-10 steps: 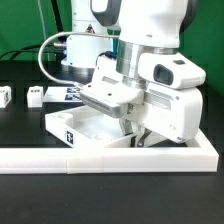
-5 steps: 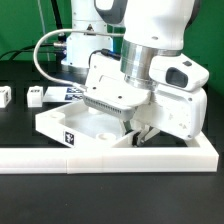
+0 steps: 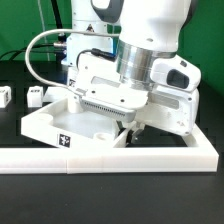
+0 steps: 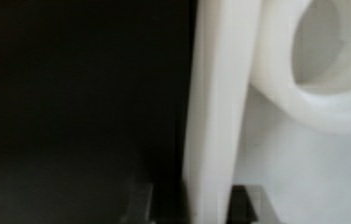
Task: Assemble square table
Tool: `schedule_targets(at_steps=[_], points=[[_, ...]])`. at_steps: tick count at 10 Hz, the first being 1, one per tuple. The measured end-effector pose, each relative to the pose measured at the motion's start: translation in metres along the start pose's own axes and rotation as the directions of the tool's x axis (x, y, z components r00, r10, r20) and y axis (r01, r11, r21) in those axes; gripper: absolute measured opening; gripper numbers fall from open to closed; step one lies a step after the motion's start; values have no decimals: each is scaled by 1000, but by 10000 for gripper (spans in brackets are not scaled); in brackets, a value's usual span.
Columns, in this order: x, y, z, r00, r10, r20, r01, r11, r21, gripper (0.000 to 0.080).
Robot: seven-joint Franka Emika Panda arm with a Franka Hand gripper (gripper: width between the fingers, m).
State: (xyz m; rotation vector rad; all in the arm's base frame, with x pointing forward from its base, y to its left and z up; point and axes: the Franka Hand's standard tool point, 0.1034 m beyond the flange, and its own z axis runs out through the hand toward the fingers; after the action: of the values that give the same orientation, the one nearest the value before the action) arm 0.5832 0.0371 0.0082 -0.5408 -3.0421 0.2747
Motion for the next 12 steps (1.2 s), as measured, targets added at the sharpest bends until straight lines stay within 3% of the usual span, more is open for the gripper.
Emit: schedule_targets(at_steps=[4,5,6,7,12], points=[[-1,-5,1,1000,14,-3,-14,1000,-7,61],[-4,-9,2,1000,11,3,-11,999,-34,61],[-5,-19,4,1000,8,14,-6,994,-109,61],[-5,-23,4,1000,24,12,-23,991,-130,61],[-6,-24,4,1000,1,23,2,993,-122,61]])
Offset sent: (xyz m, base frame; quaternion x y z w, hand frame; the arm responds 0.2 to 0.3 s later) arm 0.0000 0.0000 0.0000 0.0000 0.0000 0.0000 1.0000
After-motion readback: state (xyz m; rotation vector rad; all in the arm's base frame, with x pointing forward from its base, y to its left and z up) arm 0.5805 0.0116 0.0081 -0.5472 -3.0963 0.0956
